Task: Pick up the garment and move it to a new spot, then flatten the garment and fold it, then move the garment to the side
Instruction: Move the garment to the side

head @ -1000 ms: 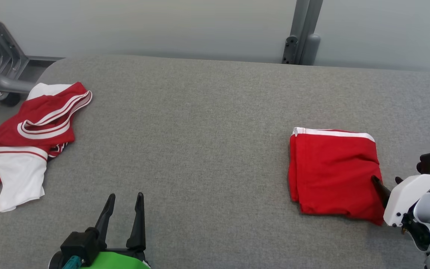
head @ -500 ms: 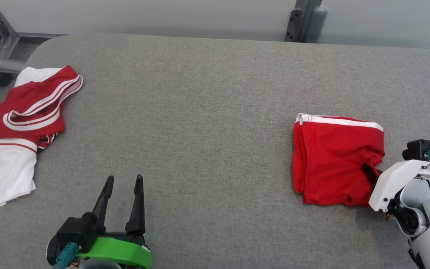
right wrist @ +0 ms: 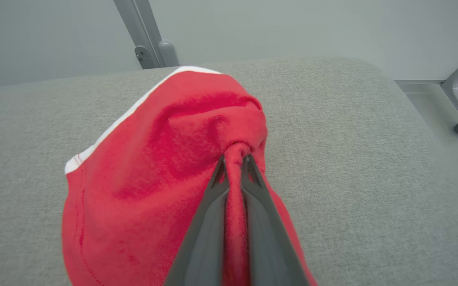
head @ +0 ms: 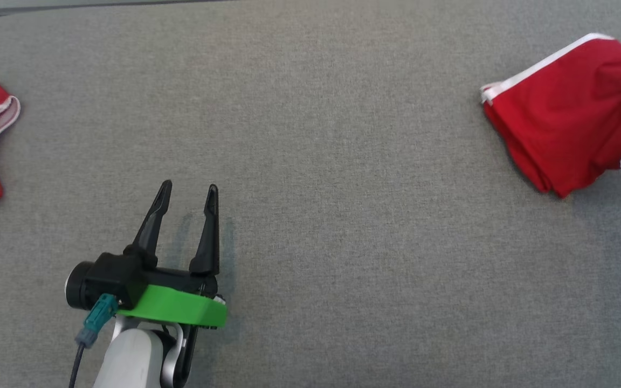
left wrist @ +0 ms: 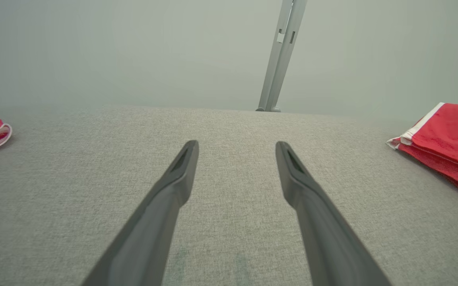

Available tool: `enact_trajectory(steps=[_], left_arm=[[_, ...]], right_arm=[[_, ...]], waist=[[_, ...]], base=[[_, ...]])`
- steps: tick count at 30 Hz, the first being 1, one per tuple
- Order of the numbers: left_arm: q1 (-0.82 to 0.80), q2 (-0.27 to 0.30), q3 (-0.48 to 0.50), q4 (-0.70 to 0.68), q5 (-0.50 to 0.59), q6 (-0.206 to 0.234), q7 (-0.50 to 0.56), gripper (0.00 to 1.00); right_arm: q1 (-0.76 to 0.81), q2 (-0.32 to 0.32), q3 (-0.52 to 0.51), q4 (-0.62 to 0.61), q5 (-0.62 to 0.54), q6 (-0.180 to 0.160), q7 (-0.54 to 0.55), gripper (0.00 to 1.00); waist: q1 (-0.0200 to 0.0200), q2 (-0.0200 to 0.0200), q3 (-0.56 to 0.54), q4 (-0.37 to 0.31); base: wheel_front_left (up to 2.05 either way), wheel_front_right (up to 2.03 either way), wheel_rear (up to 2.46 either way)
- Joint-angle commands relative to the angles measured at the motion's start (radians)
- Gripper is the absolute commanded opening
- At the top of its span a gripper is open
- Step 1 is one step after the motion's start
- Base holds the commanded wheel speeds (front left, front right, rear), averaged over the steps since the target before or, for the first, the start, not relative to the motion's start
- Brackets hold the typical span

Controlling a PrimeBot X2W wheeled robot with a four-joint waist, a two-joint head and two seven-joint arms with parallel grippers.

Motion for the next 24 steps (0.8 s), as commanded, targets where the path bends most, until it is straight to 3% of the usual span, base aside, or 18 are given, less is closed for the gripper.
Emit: enact_trajectory(steps=[1, 10, 21, 22, 23, 24], left_arm=[[-0.034, 0.009, -0.007, 0.002, 0.005, -0.003, 0.0, 1.0], [-0.086, 0.041, -0.057, -0.006, -0.01, -0.006, 0.0, 1.0], [-0.047, 0.061, -0.05, -0.004, -0.006, -0.006, 0.0, 1.0], [-0.045, 0.061, -0.05, -0.003, -0.006, -0.006, 0.0, 1.0], [-0.043, 0.062, -0.049, -0.002, -0.006, -0.006, 0.0, 1.0], [-0.04, 0.063, -0.048, 0.0, -0.005, -0.006, 0.0, 1.0]], right_arm=[[-0.036, -0.008, -0.021, 0.012, -0.028, -0.001, -0.011, 0.0], [-0.157, -0.058, -0.149, 0.103, -0.167, -0.001, -0.023, 0.0], [-0.141, -0.088, -0.231, 0.158, -0.286, -0.001, -0.032, 0.0], [-0.138, -0.087, -0.238, 0.159, -0.304, -0.001, -0.039, 0.24], [-0.133, -0.084, -0.24, 0.162, -0.319, -0.001, -0.044, 0.94], [-0.126, -0.082, -0.244, 0.168, -0.339, -0.001, -0.043, 1.0]], waist=[[-0.0001, 0.0, 0.141, -0.073], [-0.0001, 0.0, 0.222, -0.054], [-0.0001, 0.0, 0.186, -0.054], [-0.0001, 0.0, 0.181, -0.055], [-0.0001, 0.0, 0.176, -0.056], [-0.0001, 0.0, 0.17, -0.057]], base=[[0.0, 0.0, 0.0], [0.0, 0.0, 0.0], [0.0, 0.0, 0.0], [0.0, 0.0, 0.0], [0.0, 0.0, 0.0], [0.0, 0.0, 0.0]])
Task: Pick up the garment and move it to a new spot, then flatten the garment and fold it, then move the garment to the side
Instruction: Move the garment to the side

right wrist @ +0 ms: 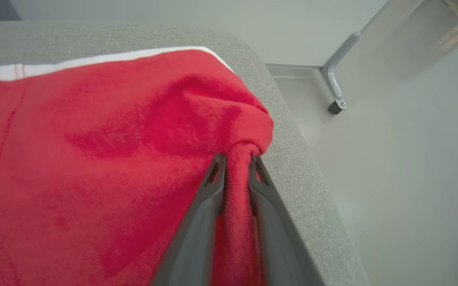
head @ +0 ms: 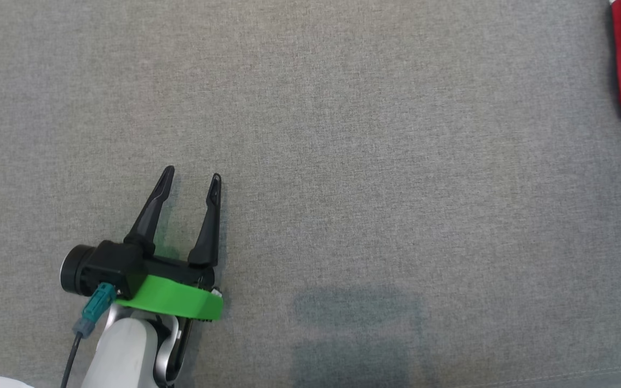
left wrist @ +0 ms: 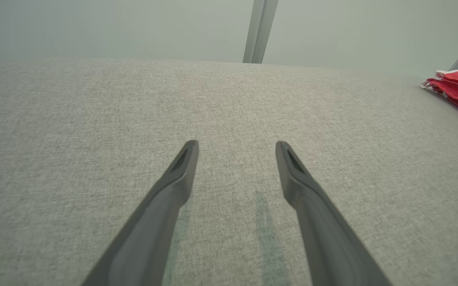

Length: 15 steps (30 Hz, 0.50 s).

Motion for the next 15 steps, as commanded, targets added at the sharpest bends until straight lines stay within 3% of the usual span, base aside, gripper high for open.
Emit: enact_trajectory(steps=[1, 8, 15], left_arm=[[0.016, 0.007, 0.004, 0.003, 0.003, -0.005, 0.0, 1.0], [0.057, -0.012, 0.027, 0.018, -0.005, -0.005, 0.0, 1.0], [0.142, -0.04, 0.079, 0.044, -0.013, -0.005, 0.0, 1.0]], right_arm=[[0.022, 0.004, -0.011, 0.012, -0.025, -0.001, -0.003, 1.0], [0.077, 0.012, -0.039, -0.021, -0.134, -0.001, -0.053, 1.0], [0.231, 0.085, -0.024, -0.195, -0.148, -0.001, -0.172, 1.0]], waist=[[-0.0001, -0.0001, -0.016, -0.003], [-0.0001, -0.0001, -0.101, 0.012], [-0.0001, -0.0001, -0.271, 0.039]], base=[[0.0, 0.0, 0.0], [0.0, 0.0, 0.0], [0.0, 0.0, 0.0]])
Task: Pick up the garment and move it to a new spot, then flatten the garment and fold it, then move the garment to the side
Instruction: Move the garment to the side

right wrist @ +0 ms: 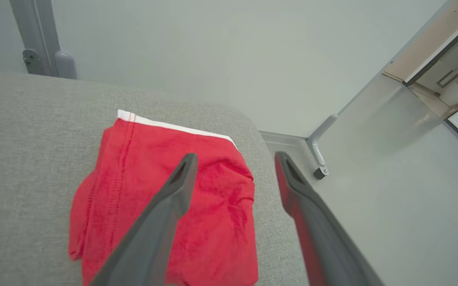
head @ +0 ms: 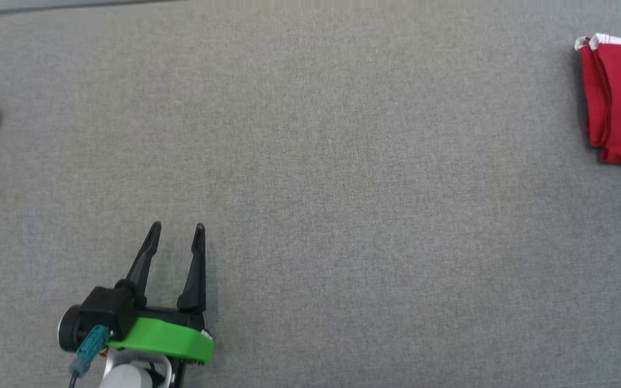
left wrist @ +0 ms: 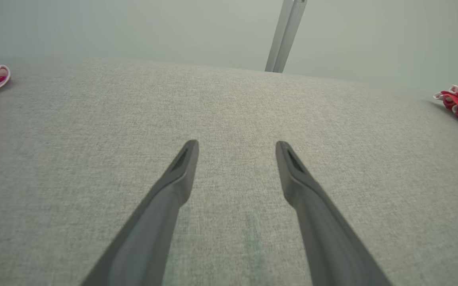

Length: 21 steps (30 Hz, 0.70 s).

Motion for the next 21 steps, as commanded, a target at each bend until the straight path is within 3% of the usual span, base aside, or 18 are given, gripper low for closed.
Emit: enact_trajectory(steps=[1, 9, 15, 21], left_arm=[[0.032, -0.006, 0.013, 0.002, -0.005, -0.004, 0.0, 1.0], [0.141, -0.016, 0.078, -0.002, 0.007, 0.012, 0.0, 1.0], [0.168, -0.018, 0.103, 0.019, 0.029, 0.009, 0.0, 1.0], [0.139, -0.016, 0.129, 0.054, 0.053, 0.002, 0.0, 1.0]], right_arm=[[0.051, 0.022, 0.017, -0.042, 0.003, -0.001, -0.027, 1.0], [0.312, 0.146, 0.093, -0.265, 0.04, -0.001, -0.184, 1.0], [0.485, 0.279, 0.094, -0.308, 0.039, -0.001, -0.291, 1.0], [0.576, 0.37, 0.106, -0.29, 0.015, -0.001, -0.315, 1.0]], waist=[[0.0, 0.0, -0.132, 0.028], [0.0, 0.0, -0.272, 0.083], [0.0, 0.0, -0.328, 0.126], [0.0, 0.0, -0.345, 0.134]], base=[[0.0, 0.0, 0.0], [0.0, 0.0, 0.0], [0.0, 0.0, 0.0], [0.0, 0.0, 0.0]])
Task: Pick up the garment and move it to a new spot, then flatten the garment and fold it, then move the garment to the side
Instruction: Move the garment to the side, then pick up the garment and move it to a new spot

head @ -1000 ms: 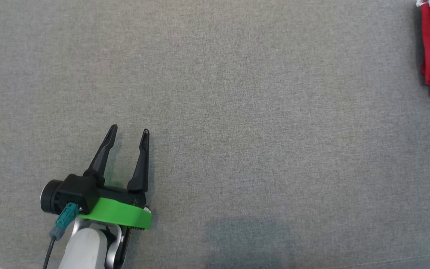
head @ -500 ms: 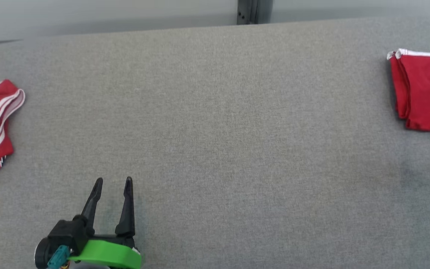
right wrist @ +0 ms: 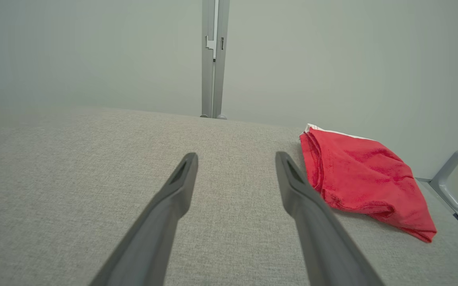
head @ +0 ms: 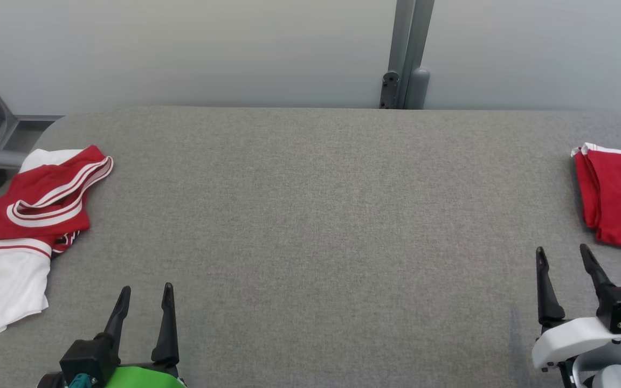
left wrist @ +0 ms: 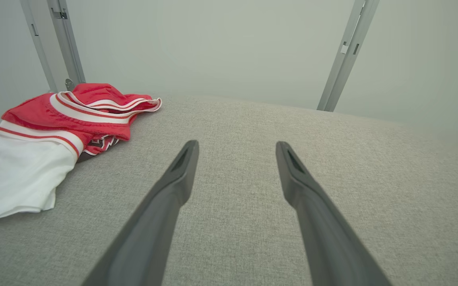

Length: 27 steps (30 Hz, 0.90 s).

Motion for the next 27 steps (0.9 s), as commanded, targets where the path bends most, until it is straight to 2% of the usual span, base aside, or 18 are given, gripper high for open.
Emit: enact_trajectory(steps=[1, 11, 16, 21, 27], left_arm=[[-0.013, 0.002, 0.009, 0.004, 0.007, -0.003, 0.0, 1.0], [-0.015, 0.0, 0.018, 0.018, 0.007, -0.006, 0.0, 1.0], [-0.02, -0.001, 0.008, 0.015, -0.001, -0.008, 0.0, 1.0], [-0.023, -0.001, -0.001, 0.011, -0.002, -0.008, 0.0, 1.0], [-0.004, 0.0, 0.004, 0.005, 0.0, -0.008, 0.0, 1.0]], right_arm=[[0.019, 0.006, 0.009, -0.004, -0.011, -0.001, -0.004, 1.0], [0.054, 0.043, 0.01, -0.002, -0.016, -0.001, -0.005, 1.0], [0.06, 0.047, -0.002, -0.012, -0.019, -0.001, -0.005, 1.0], [0.071, 0.048, -0.001, -0.029, -0.003, -0.001, -0.005, 1.0], [0.083, 0.048, 0.025, -0.035, 0.029, -0.001, -0.004, 1.0]], waist=[[0.0001, 0.0, -0.026, 0.017], [0.0001, 0.0, -0.035, -0.002], [0.0001, 0.0, -0.038, 0.022], [0.0001, 0.0, -0.046, 0.098], [0.0001, 0.0, -0.067, 0.258]], base=[[0.0, 0.0, 0.0], [0.0, 0.0, 0.0], [0.0, 0.0, 0.0], [0.0, 0.0, 0.0], [0.0, 0.0, 0.0]])
